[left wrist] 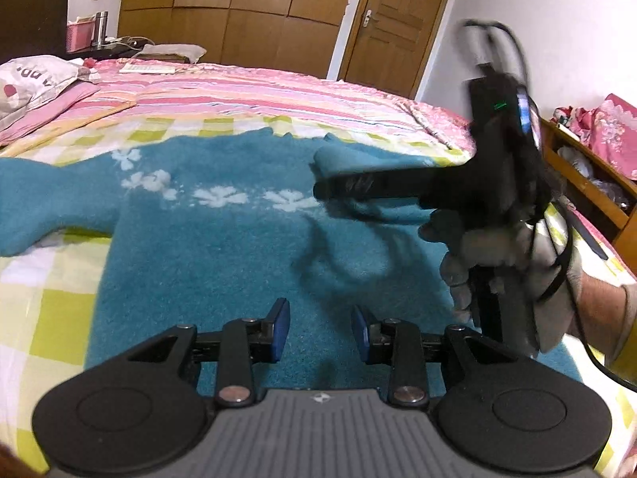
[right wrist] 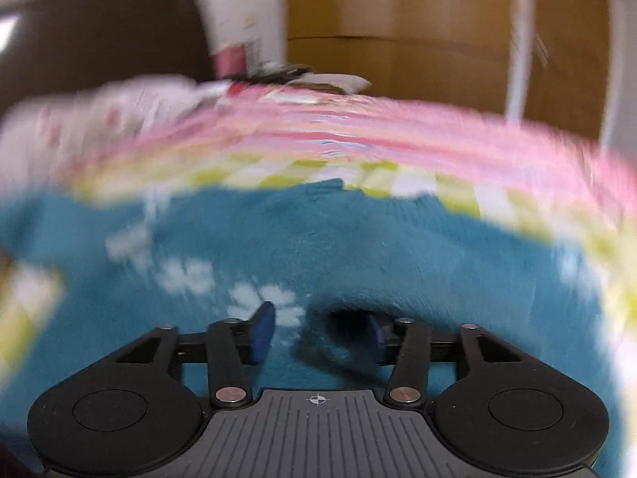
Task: Fold small clothes
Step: 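Carry the sleeve cuff with the right gripper across the sweater body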
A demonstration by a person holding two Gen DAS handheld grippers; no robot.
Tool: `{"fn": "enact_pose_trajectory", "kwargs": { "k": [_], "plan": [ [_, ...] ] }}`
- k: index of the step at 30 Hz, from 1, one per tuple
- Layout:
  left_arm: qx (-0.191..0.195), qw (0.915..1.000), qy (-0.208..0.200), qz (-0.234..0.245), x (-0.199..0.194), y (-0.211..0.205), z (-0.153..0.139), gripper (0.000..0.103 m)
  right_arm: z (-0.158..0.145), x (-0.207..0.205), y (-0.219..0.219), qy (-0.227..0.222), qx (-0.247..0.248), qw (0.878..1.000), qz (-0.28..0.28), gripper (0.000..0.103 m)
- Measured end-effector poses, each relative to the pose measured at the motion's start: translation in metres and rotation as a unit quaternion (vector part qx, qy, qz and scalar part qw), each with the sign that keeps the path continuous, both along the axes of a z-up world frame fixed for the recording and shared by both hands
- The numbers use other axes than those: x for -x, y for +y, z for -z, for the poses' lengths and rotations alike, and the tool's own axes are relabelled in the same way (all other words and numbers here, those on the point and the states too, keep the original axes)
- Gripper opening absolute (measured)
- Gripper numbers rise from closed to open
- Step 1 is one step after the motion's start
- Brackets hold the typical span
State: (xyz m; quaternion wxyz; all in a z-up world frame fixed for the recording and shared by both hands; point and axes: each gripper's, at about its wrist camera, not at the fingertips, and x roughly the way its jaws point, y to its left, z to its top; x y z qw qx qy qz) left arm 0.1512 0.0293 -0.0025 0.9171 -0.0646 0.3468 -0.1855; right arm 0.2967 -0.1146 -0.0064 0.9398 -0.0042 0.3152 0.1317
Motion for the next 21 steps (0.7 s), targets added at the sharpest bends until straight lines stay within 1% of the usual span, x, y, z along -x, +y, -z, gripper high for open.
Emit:
{"fn": "enact_pose_trajectory", "kwargs": {
  "k": [1, 3, 4, 6, 7, 8, 9, 10, 11, 12, 13, 15, 17, 18, 20, 21],
  "plan": [
    [0.003, 1.0000, -0.001, 0.000, 0.000, 0.001, 0.000, 0.039, -0.003, 0.001, -0.013, 0.009, -0.056, 0.998, 0.020, 0.060],
    [0.009, 1.0000, -0.001, 0.000, 0.000, 0.004, -0.001, 0.039, -0.007, 0.005, -0.034, 0.017, -0.132, 0.990, 0.057, 0.066],
    [0.012, 0.9999, -0.001, 0.000, 0.000, 0.005, -0.001, 0.039, -0.008, 0.006, -0.044, 0.018, -0.164, 0.983, 0.076, 0.066],
    [0.018, 0.9998, -0.001, 0.000, 0.001, 0.007, -0.002, 0.039, -0.009, 0.006, -0.062, 0.020, -0.219, 0.968, 0.117, 0.066],
    [0.019, 0.9998, -0.002, 0.000, 0.001, 0.007, -0.003, 0.039, -0.010, 0.004, -0.069, 0.019, -0.240, 0.961, 0.134, 0.066],
    [0.021, 0.9998, -0.002, 0.000, 0.002, 0.007, -0.003, 0.039, -0.010, -0.001, -0.072, 0.021, -0.249, 0.956, 0.152, 0.066],
    [0.021, 0.9998, -0.004, 0.000, 0.003, 0.007, -0.003, 0.039, -0.011, -0.006, -0.072, 0.025, -0.248, 0.954, 0.164, 0.060],
    [0.021, 0.9998, -0.004, -0.001, 0.003, 0.007, -0.003, 0.039, -0.011, -0.012, -0.071, 0.026, -0.252, 0.953, 0.167, 0.046],
    [0.020, 0.9998, -0.004, -0.002, 0.003, 0.008, -0.003, 0.039, -0.013, -0.019, -0.068, 0.028, -0.254, 0.952, 0.168, 0.038],
    [0.021, 0.9998, -0.004, -0.003, 0.003, 0.008, -0.003, 0.039, -0.015, -0.025, -0.064, 0.031, -0.250, 0.953, 0.167, 0.023],
    [0.023, 0.9997, -0.004, -0.004, 0.003, 0.009, -0.003, 0.039, -0.018, -0.031, -0.055, 0.032, -0.244, 0.956, 0.159, 0.017],
    [0.026, 0.9996, -0.004, -0.008, 0.002, 0.012, -0.003, 0.039, -0.024, -0.041, -0.033, 0.022, -0.218, 0.968, 0.121, 0.015],
    [0.030, 0.9995, -0.003, -0.011, 0.002, 0.014, -0.003, 0.039, -0.031, -0.043, -0.003, 0.000, -0.160, 0.985, 0.071, 0.015],
    [0.032, 0.9994, -0.002, -0.012, 0.001, 0.016, -0.003, 0.039, -0.032, -0.043, 0.011, -0.008, -0.132, 0.990, 0.048, 0.015],
    [0.036, 0.9993, 0.003, -0.014, 0.000, 0.017, -0.002, 0.039, -0.029, -0.042, 0.038, -0.010, -0.076, 0.997, -0.005, 0.015],
    [0.038, 0.9992, 0.005, -0.015, -0.001, 0.018, -0.001, 0.039, -0.024, -0.043, 0.051, 0.001, -0.045, 0.998, -0.033, 0.018]
  ]
}}
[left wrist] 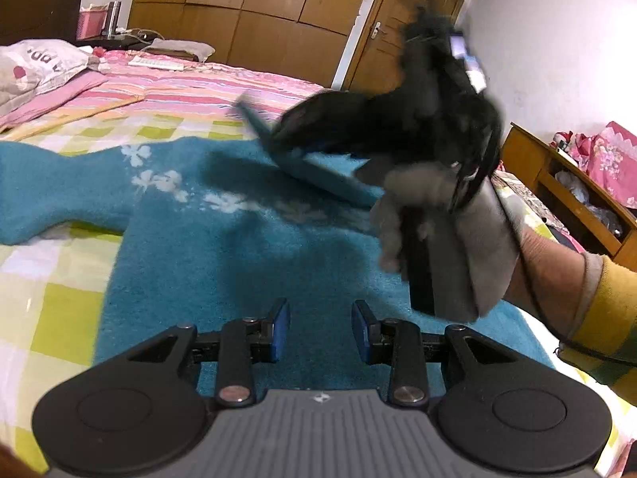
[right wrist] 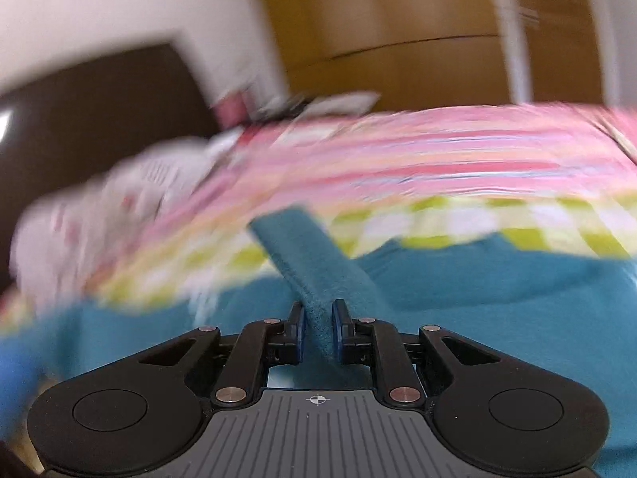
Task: Fold small clothes
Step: 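Carry the sleeve cuff with the right gripper across the sweater body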
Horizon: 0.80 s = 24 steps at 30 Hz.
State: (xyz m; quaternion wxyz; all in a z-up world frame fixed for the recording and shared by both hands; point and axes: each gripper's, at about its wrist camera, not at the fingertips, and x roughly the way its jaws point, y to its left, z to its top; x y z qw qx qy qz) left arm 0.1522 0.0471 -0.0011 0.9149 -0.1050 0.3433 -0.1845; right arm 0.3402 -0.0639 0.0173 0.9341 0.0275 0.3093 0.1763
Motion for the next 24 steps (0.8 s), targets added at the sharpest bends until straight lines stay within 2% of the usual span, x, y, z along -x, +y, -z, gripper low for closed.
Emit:
{"fn": "enact_pose_trajectory", "kwargs": {
  "k": [3, 6, 8, 10, 12, 14, 15, 18, 21, 24],
  "plan": [
    [0.004, 1.0000, 0.002, 0.000, 0.000, 0.001, 0.000, 0.039, 0.019, 0.006, 0.022, 0.004, 0.070, 0.997, -0.039, 0.020],
    [0.004, 1.0000, 0.001, 0.000, -0.001, 0.001, -0.001, 0.039, 0.033, 0.011, 0.029, 0.005, 0.101, 0.993, -0.057, 0.023],
    [0.003, 1.0000, 0.003, 0.000, -0.002, 0.001, -0.001, 0.039, 0.034, 0.017, 0.036, -0.010, 0.129, 0.989, -0.067, 0.028],
    [0.001, 1.0000, 0.003, 0.000, -0.002, 0.000, -0.001, 0.039, 0.034, 0.018, 0.042, -0.014, 0.139, 0.987, -0.081, 0.043],
    [0.000, 1.0000, 0.002, 0.000, -0.002, 0.000, -0.001, 0.039, 0.032, 0.020, 0.048, -0.020, 0.139, 0.985, -0.100, 0.041],
    [0.000, 1.0000, 0.001, -0.005, -0.002, 0.001, -0.001, 0.039, 0.033, 0.017, 0.053, -0.023, 0.149, 0.983, -0.104, 0.028],
    [0.001, 1.0000, 0.000, -0.009, -0.002, 0.002, -0.001, 0.039, 0.033, 0.016, 0.055, -0.025, 0.154, 0.983, -0.101, 0.015],
    [0.010, 0.9997, -0.001, -0.021, -0.003, 0.008, -0.002, 0.039, 0.031, 0.012, 0.055, -0.026, 0.142, 0.985, -0.090, 0.014],
    [0.016, 0.9989, 0.000, -0.044, -0.005, 0.017, -0.001, 0.039, 0.034, 0.006, 0.054, 0.005, 0.122, 0.988, -0.097, 0.023],
    [0.026, 0.9974, 0.003, -0.067, -0.006, 0.028, 0.001, 0.039, 0.034, 0.000, 0.050, 0.026, 0.100, 0.990, -0.099, 0.026]
  ]
}}
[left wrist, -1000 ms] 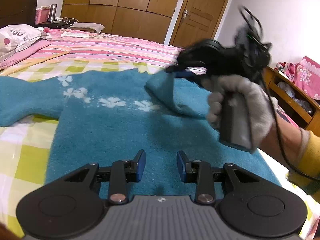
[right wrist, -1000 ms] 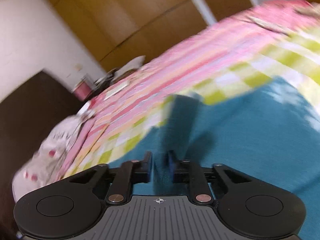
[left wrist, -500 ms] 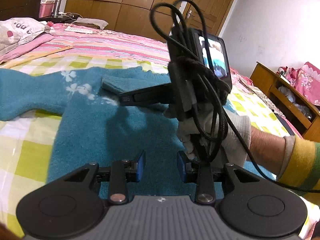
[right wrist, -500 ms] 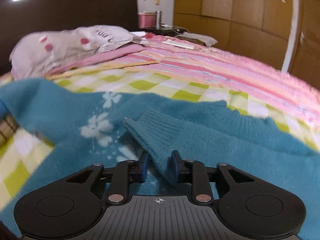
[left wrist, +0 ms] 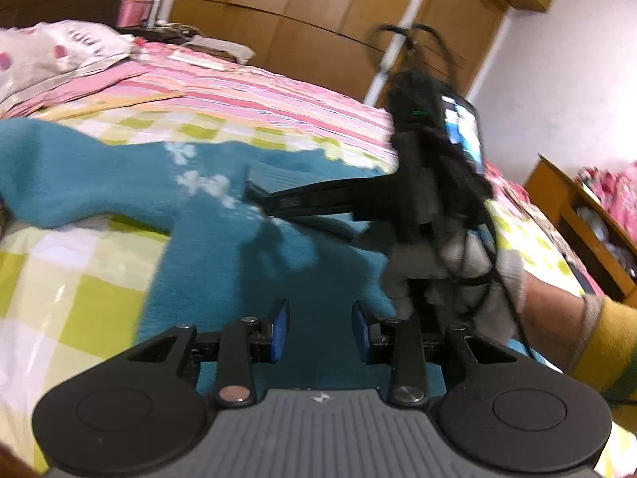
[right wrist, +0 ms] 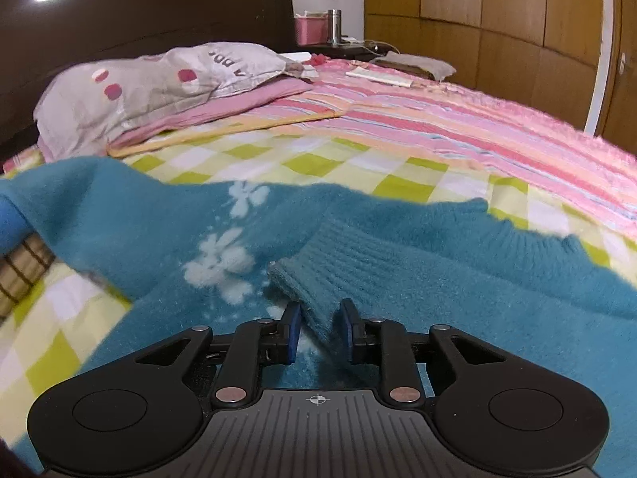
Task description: Fold small clothes
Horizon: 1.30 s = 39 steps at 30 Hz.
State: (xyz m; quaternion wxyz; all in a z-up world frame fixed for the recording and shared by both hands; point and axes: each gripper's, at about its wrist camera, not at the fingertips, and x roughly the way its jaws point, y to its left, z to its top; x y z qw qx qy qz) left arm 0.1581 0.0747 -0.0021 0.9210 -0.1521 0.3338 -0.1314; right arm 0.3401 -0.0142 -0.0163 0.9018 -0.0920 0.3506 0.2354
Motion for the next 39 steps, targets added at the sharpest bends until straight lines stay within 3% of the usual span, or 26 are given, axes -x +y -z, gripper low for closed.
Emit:
{"fn": "enact_pose_trajectory", "kwargs": {
  "k": [5, 11, 14, 16, 19, 24, 26, 29, 33, 39],
  "plan": [
    [0.009, 0.9983, -0.012, -0.057, 0.003, 0.023, -0.003, 0.039, -0.015, -0.002, -0.027, 0.037, -0.100, 0.994, 0.030, 0.027],
    [0.006, 0.9872, -0.025, -0.157, 0.006, 0.066, -0.008, 0.039, -0.028, 0.024, -0.053, 0.030, -0.133, 0.990, 0.044, 0.027],
    [-0.017, 0.9756, -0.042, -0.215, 0.012, 0.095, -0.022, 0.039, -0.033, 0.038, -0.055, 0.024, -0.123, 0.991, 0.036, 0.027],
    [-0.011, 0.9678, -0.051, -0.246, 0.016, 0.123, -0.035, 0.039, -0.034, 0.046, -0.055, 0.022, -0.124, 0.992, 0.032, 0.027],
    [0.024, 0.9536, -0.043, -0.297, 0.014, 0.167, -0.044, 0.040, -0.033, 0.053, -0.054, 0.027, -0.139, 0.990, 0.026, 0.027],
    [0.109, 0.9125, -0.011, -0.394, 0.006, 0.234, -0.029, 0.040, -0.035, 0.064, -0.046, 0.034, -0.153, 0.988, 0.016, 0.027],
    [0.133, 0.9016, -0.008, -0.412, 0.002, 0.246, -0.022, 0.040, -0.037, 0.067, -0.044, 0.034, -0.155, 0.987, 0.011, 0.027],
    [0.143, 0.8923, 0.004, -0.428, -0.010, 0.253, -0.016, 0.041, -0.038, 0.070, -0.043, 0.038, -0.160, 0.986, 0.009, 0.027],
    [0.155, 0.8804, 0.016, -0.448, -0.025, 0.256, -0.013, 0.050, -0.037, 0.072, -0.044, 0.041, -0.167, 0.985, 0.010, 0.027],
    [0.132, 0.8696, 0.016, -0.475, -0.039, 0.249, -0.016, 0.067, -0.038, 0.073, -0.049, 0.048, -0.186, 0.981, 0.015, 0.027]
  ]
}}
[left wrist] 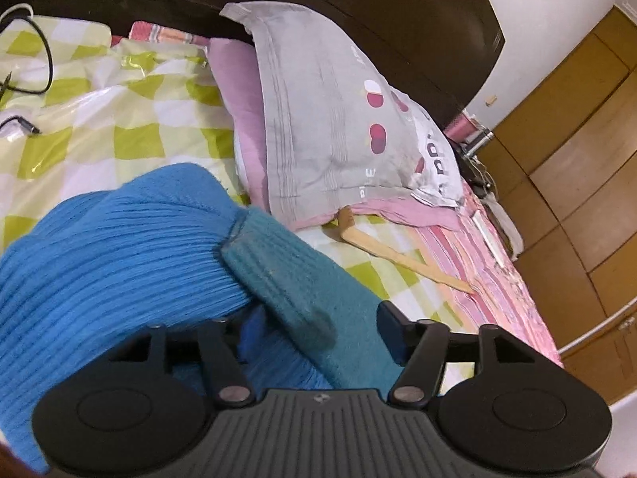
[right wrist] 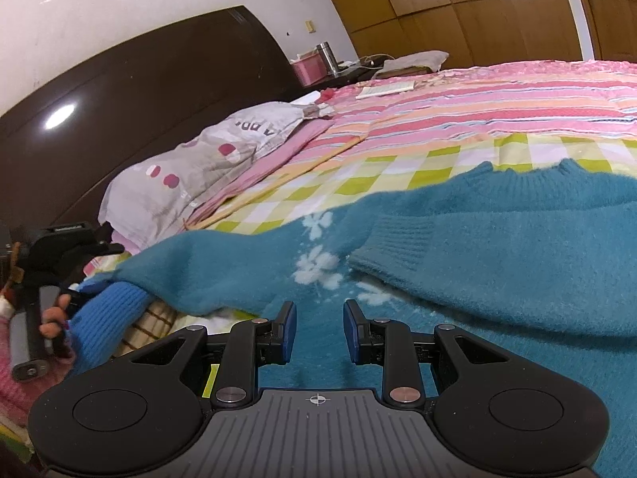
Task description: Fold small clothes
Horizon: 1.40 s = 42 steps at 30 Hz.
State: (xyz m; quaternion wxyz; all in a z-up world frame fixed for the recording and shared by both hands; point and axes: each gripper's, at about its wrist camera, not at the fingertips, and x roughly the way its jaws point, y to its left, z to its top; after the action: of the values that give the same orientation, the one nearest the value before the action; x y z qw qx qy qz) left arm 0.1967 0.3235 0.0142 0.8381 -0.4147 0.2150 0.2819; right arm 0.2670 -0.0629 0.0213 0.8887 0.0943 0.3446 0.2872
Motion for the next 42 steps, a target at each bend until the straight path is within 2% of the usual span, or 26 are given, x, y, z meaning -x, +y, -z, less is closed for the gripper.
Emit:
{"fn": "enact_pose_trajectory", "kwargs": {
  "k": [1, 3, 5, 6, 8, 11, 13, 16, 18, 23, 25, 28, 29, 30, 32, 35, 37, 42],
  "plan": [
    [-0.007, 0.9999, 0.006, -0.005, -0.005, 0.000, 0.001, 0.066, 0.000, 0.001, -0.001, 0.000, -0.001, 1.000, 0.001, 0.027],
    [-0.014, 0.9997, 0.015, -0.014, -0.011, 0.001, 0.003, 0.059, -0.001, 0.001, -0.004, 0.001, -0.004, 1.000, 0.003, 0.027],
    [-0.022, 0.9994, 0.021, -0.017, -0.016, 0.002, 0.003, 0.028, -0.002, 0.003, -0.008, 0.000, -0.007, 1.000, 0.004, 0.027],
    [-0.019, 0.9995, 0.020, -0.015, -0.016, 0.003, 0.003, 0.023, -0.003, 0.004, -0.011, -0.001, -0.009, 1.000, 0.005, 0.027],
    [-0.019, 0.9998, 0.008, -0.007, -0.015, 0.003, 0.000, 0.019, -0.005, 0.006, -0.017, -0.002, -0.013, 1.000, 0.008, 0.027],
    [-0.051, 0.9985, -0.009, 0.021, -0.016, -0.014, -0.013, 0.017, -0.007, 0.010, -0.026, -0.003, -0.018, 1.000, 0.014, 0.027],
    [-0.070, 0.9954, -0.027, 0.060, -0.020, -0.032, -0.023, 0.016, -0.007, 0.012, -0.032, -0.003, -0.019, 1.000, 0.019, 0.027],
    [-0.090, 0.9849, -0.053, 0.138, -0.030, -0.069, -0.036, 0.016, -0.007, 0.016, -0.041, -0.002, -0.018, 0.999, 0.029, 0.027],
    [-0.092, 0.9739, -0.069, 0.196, -0.039, -0.098, -0.041, 0.016, -0.007, 0.018, -0.047, -0.002, -0.017, 0.999, 0.037, 0.027],
    [-0.091, 0.9310, -0.085, 0.343, -0.053, -0.188, -0.029, 0.017, -0.006, 0.020, -0.063, 0.000, -0.015, 0.998, 0.059, 0.027],
    [-0.088, 0.9149, -0.072, 0.387, -0.055, -0.219, -0.013, 0.017, -0.004, 0.018, -0.069, 0.002, -0.011, 0.998, 0.067, 0.027],
    [-0.095, 0.9008, -0.026, 0.423, -0.056, -0.250, 0.014, 0.017, 0.001, 0.012, -0.082, 0.020, -0.019, 0.996, 0.079, 0.027],
    [-0.098, 0.8986, -0.010, 0.428, -0.055, -0.258, 0.022, 0.017, 0.003, 0.008, -0.085, 0.028, -0.027, 0.996, 0.085, 0.029],
    [-0.100, 0.8978, 0.004, 0.429, -0.054, -0.262, 0.030, 0.017, 0.005, 0.005, -0.089, 0.036, -0.036, 0.995, 0.090, 0.034],
    [-0.093, 0.8982, 0.020, 0.429, -0.050, -0.265, 0.041, 0.017, 0.009, -0.002, -0.096, 0.054, -0.064, 0.992, 0.099, 0.040],
    [-0.086, 0.9008, 0.019, 0.425, -0.048, -0.263, 0.044, 0.017, 0.014, -0.013, -0.099, 0.079, -0.106, 0.986, 0.099, 0.046],
    [-0.085, 0.9011, 0.015, 0.425, -0.047, -0.263, 0.045, 0.017, 0.019, -0.020, -0.097, 0.095, -0.125, 0.982, 0.100, 0.055],
    [-0.096, 0.8971, 0.012, 0.431, -0.043, -0.267, 0.048, 0.017, 0.029, -0.026, -0.098, 0.136, -0.185, 0.968, 0.105, 0.058]
  ]
}}
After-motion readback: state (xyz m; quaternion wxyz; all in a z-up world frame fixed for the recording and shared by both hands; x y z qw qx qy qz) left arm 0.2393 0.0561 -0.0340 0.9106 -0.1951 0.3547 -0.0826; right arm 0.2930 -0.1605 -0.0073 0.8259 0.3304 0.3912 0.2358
